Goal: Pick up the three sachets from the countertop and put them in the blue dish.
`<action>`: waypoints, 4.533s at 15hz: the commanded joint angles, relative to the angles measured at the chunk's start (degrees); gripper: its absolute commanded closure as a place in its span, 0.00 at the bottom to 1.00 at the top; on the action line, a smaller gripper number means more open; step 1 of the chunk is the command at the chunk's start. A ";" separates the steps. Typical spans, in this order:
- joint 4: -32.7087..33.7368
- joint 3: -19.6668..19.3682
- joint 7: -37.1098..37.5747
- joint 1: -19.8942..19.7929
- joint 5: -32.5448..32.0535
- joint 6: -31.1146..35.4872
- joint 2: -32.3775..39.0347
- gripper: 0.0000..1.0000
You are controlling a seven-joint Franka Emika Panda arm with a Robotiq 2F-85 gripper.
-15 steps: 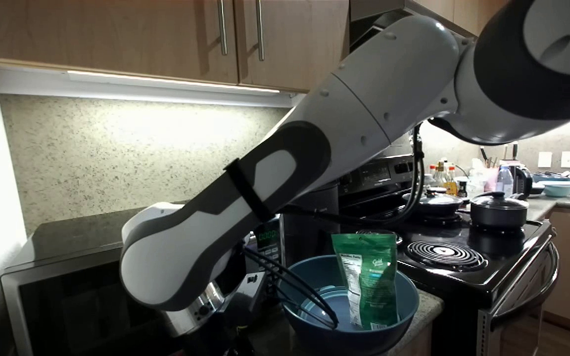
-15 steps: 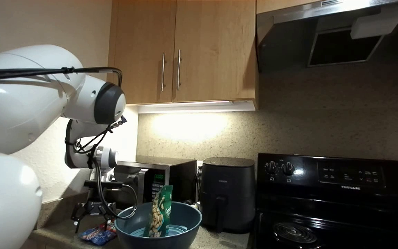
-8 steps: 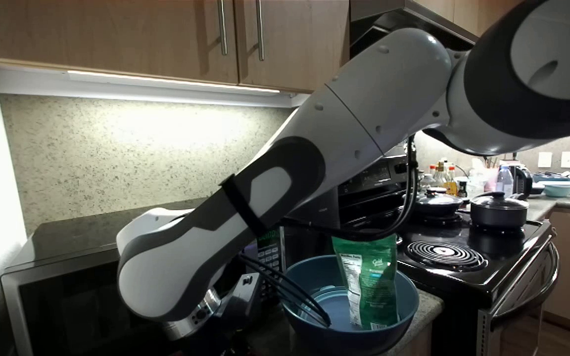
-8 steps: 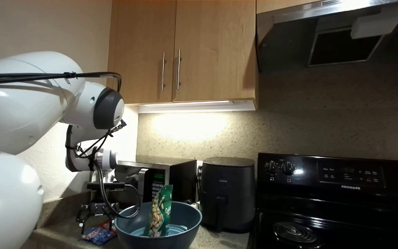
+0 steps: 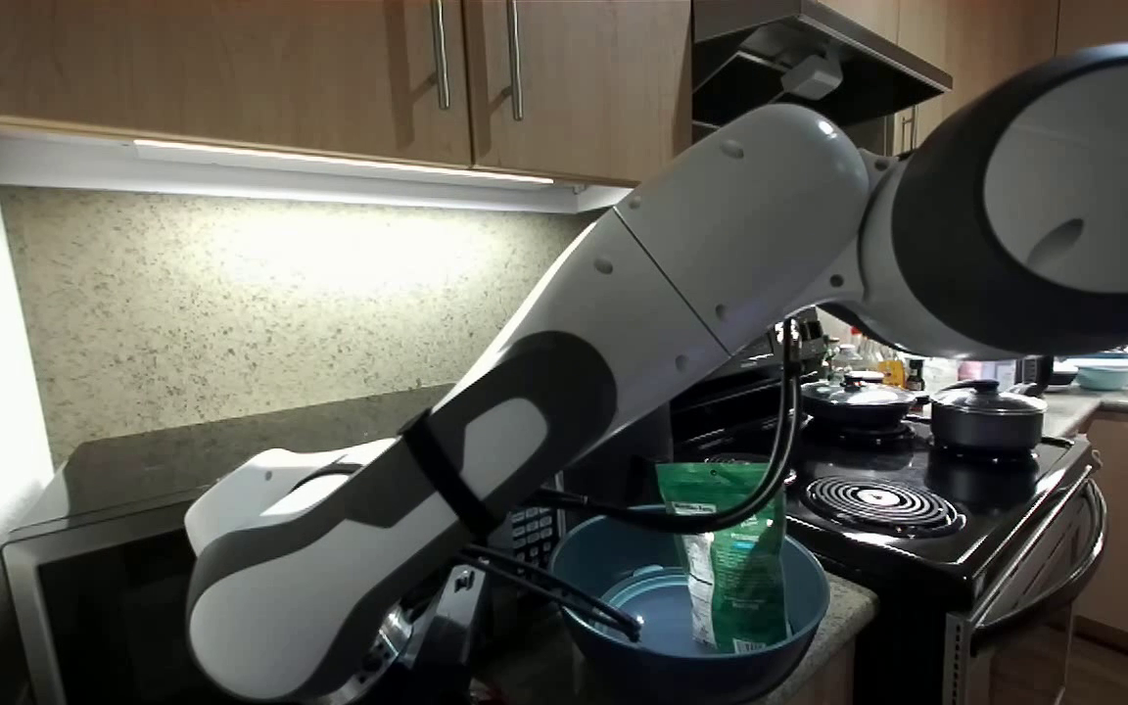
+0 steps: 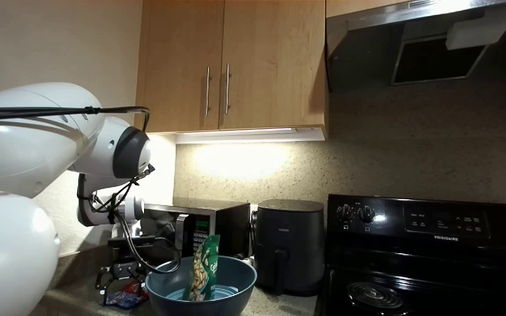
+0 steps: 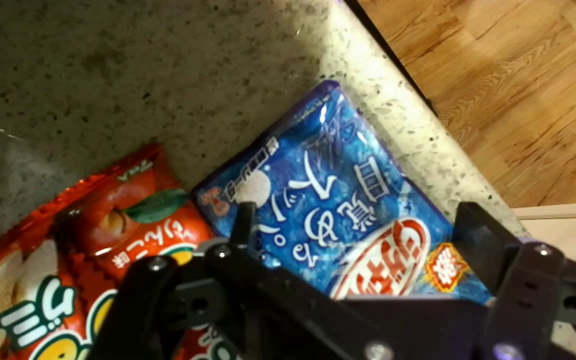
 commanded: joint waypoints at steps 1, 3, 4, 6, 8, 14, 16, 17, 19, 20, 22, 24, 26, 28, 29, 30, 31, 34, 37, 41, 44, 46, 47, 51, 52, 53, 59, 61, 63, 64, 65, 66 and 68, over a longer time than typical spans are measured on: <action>2.02 -0.53 -0.51 0.31 -1.06 -1.60 1.40 0.26; 1.78 -0.66 -0.78 0.03 -1.02 -1.36 0.98 0.39; 1.96 -0.75 -0.81 -0.03 -1.01 -1.33 1.00 0.47; 2.84 -0.79 -0.79 -0.04 -0.82 -1.48 1.27 0.57; 1.92 -1.04 -0.98 -0.37 -0.27 -1.04 0.48 0.70; 1.20 -1.40 0.69 -0.25 -0.03 -5.05 -4.52 0.94; 0.25 -1.03 0.82 -0.52 0.59 -7.06 -7.59 0.92; -0.27 -0.82 0.76 -0.68 0.90 -7.92 -9.27 0.93; -1.23 -0.76 1.36 -0.72 1.19 -9.15 -12.59 0.93; -1.71 -0.80 1.73 -0.78 1.27 -9.71 -14.32 0.94; -2.83 -1.26 3.30 -0.69 0.97 -10.52 -17.40 0.93; -4.75 -1.80 5.57 -0.87 0.93 -11.08 -20.61 0.94; -7.97 -2.62 8.55 -1.31 1.33 -11.03 -24.06 0.93; -12.12 -3.40 12.07 -1.87 2.03 -10.67 -27.65 0.93; -14.31 -3.68 14.18 -2.23 2.58 -10.58 -29.46 0.93; -16.10 -4.04 16.15 -2.35 2.98 -10.52 -31.00 0.94; -18.36 -2.71 18.93 -3.90 2.78 -10.41 -32.75 0.94; -25.89 -3.09 27.86 -5.17 2.27 -8.03 -38.23 0.94; -31.84 -2.89 35.58 -6.62 3.05 -7.83 -42.16 0.93; -38.56 -3.02 44.57 -8.09 0.69 -4.50 -45.44 0.94; -41.93 -3.38 48.34 -9.58 -2.60 1.70 -45.62 0.94; -43.58 -3.90 51.42 -10.56 -6.10 7.29 -45.34 0.93; -44.21 -4.14 52.36 -11.19 -7.09 10.37 -45.05 0.93; -45.14 -4.87 52.37 -13.01 -8.94 20.85 -43.36 0.93; -44.91 -4.95 51.77 -13.27 -8.59 22.20 -42.82 0.94; -44.82 -5.06 51.51 -13.41 -8.31 23.28 -42.50 0.94; -44.88 -5.29 50.44 -13.53 -7.02 26.72 -41.47 0.37; -44.78 -4.92 49.62 -13.50 -5.83 27.10 -41.52 0.23; -44.30 -4.06 48.16 -13.00 -4.63 27.18 -41.69 0.10; -44.02 -3.39 46.84 -12.64 -4.15 27.00 -41.71 0.05; -43.42 -2.62 45.37 -12.16 -3.85 26.19 -41.54 0.02; -42.52 -1.60 43.05 -11.70 -3.24 25.52 -41.16 0.00; -40.83 -0.12 39.12 -10.68 -2.52 24.09 -40.27 0.00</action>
